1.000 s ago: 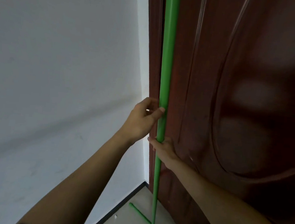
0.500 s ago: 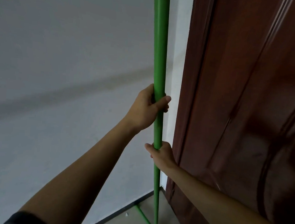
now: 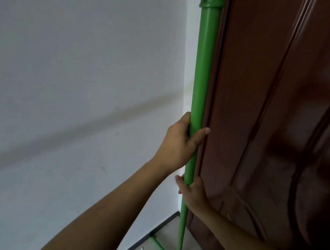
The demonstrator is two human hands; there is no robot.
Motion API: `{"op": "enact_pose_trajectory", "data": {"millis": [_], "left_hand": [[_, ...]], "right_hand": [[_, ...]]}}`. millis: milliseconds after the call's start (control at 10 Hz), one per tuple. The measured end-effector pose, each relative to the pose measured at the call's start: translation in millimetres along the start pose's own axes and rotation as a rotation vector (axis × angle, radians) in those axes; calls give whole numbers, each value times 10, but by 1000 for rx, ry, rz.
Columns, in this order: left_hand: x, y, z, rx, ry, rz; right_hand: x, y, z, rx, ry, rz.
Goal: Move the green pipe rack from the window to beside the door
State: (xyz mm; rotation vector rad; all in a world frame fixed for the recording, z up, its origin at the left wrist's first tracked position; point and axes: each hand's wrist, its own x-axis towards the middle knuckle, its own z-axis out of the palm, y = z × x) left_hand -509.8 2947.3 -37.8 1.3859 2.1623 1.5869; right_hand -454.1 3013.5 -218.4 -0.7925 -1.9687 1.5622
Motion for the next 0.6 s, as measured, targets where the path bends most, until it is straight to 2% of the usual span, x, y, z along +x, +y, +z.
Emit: {"op": "enact_pose_trajectory", "data": {"millis": [100,200,300,400,500,600], "left_hand": [[-86,56,-10,4,30,-35],[-275,101,-73,59,1,-74],[-590,60,-171,81,12,-184],[-1181,-36,-273,80,27,-344],[-1907,-128,-296,94,107,-562],[-2744,-275,-148,30,175,-783]], "right_hand": [[-81,-89,-27,-61,-34,39],[-147,-151,-114,-175,-151,39],[-135,-198,-288,-377,-298,1],[-181,-298,-549,-702,-423,-98],[-288,-580,-812,-801,-522,-164],[-526,-1149,-1051,-250,-497,-335]]}}
